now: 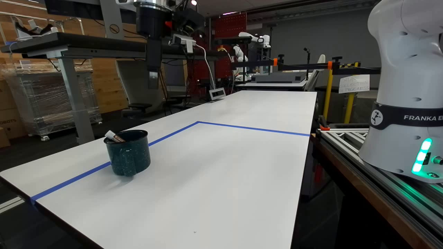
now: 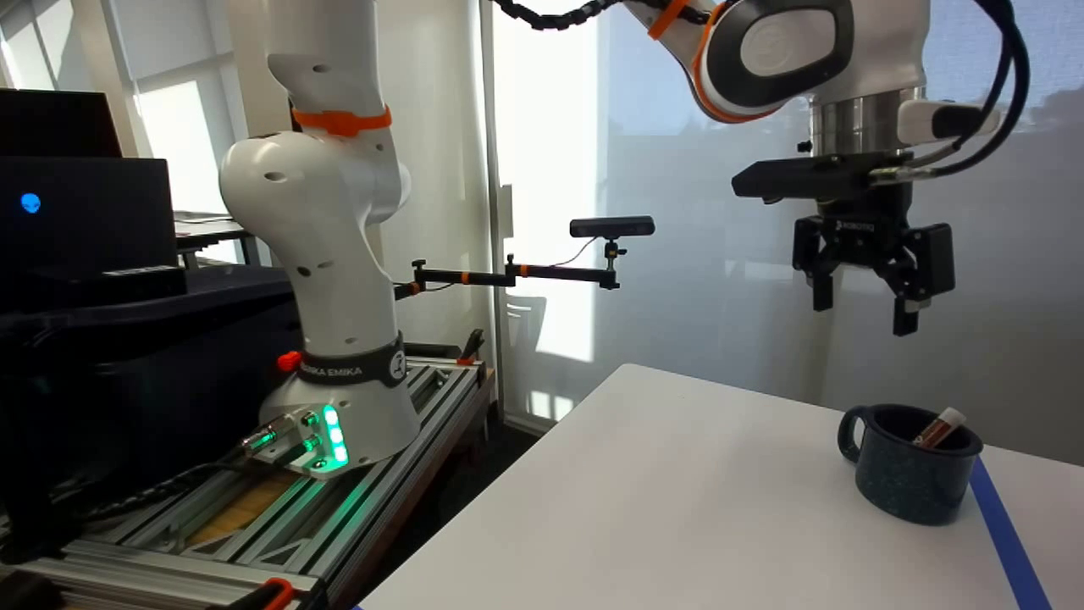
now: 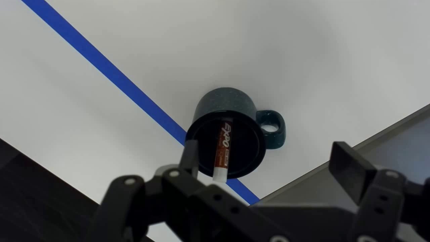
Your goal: Remove the marker from the mug
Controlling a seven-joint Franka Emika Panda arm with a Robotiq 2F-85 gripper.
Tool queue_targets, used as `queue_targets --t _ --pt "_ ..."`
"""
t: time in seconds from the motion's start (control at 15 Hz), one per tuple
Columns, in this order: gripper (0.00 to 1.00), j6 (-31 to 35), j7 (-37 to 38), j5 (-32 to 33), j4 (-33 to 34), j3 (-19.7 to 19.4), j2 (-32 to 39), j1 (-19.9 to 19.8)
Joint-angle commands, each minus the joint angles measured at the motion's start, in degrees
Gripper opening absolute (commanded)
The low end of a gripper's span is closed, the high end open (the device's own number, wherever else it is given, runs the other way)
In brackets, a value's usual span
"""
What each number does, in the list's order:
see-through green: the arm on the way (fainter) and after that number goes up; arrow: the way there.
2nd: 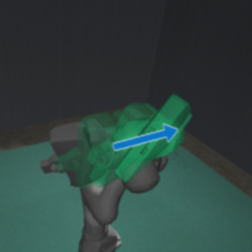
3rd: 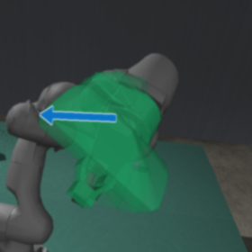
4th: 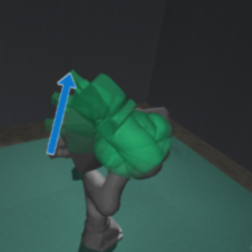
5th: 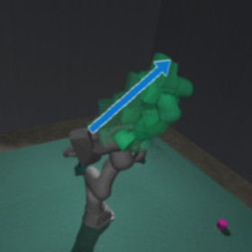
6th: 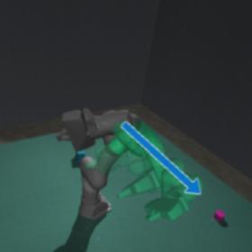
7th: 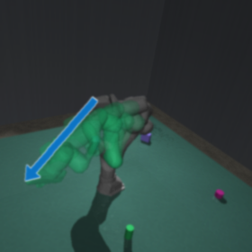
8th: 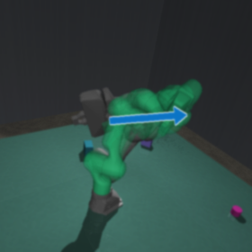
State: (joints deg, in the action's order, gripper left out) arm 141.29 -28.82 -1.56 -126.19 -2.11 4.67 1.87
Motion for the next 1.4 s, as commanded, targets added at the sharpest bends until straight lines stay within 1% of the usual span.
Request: queue_targets --t 0.0,0.2,0.27,0.4,0.47,0.53,0.6,0.67,0.8,0.87,1.0,1.13,1.2,1.27,1.33 --pt "1.00 1.5 -1.6 -2.4 4.5 1.9 5.3 -1.8" --pt "1.00 1.7 -1.2 -1.8 7.0 3.1 8.6 -2.8" --pt "0.99 1.7 -1.1 -1.7 7.8 3.5 9.5 -3.1" --pt "0.91 1.6 -0.9 -1.5 9.4 4.2 11.2 -3.6" --pt "0.86 1.6 -0.9 -1.5 10.0 4.6 11.8 -3.9" --pt "0.67 1.8 -0.6 -1.3 10.8 4.9 12.6 -4.1" --pt "0.66 1.7 -0.6 -1.2 11.5 5.2 13.3 -4.3" --pt "0.62 1.6 -0.7 -1.2 12.1 5.4 13.9 -4.5" --pt "0.62 1.7 -0.5 -0.9 13.4 5.8 15.2 -4.8" --pt "0.60 1.8 -0.4 -0.8 13.9 6.0 15.9 -5.0" --pt "0.64 1.9 -0.3 -0.7 14.7 6.4 17.1 -5.2" --pt "0.63 2.1 0.1 -0.3 15.4 6.6 18.1 -5.1" --pt "0.64 2.2 0.0 -0.5 15.7 6.8 18.6 -5.2" --pt "0.62 2.2 0.1 -0.5 15.9 7.0 19.0 -5.2" --pt "0.62 2.4 0.3 -0.4 16.3 7.0 19.5 -5.2"
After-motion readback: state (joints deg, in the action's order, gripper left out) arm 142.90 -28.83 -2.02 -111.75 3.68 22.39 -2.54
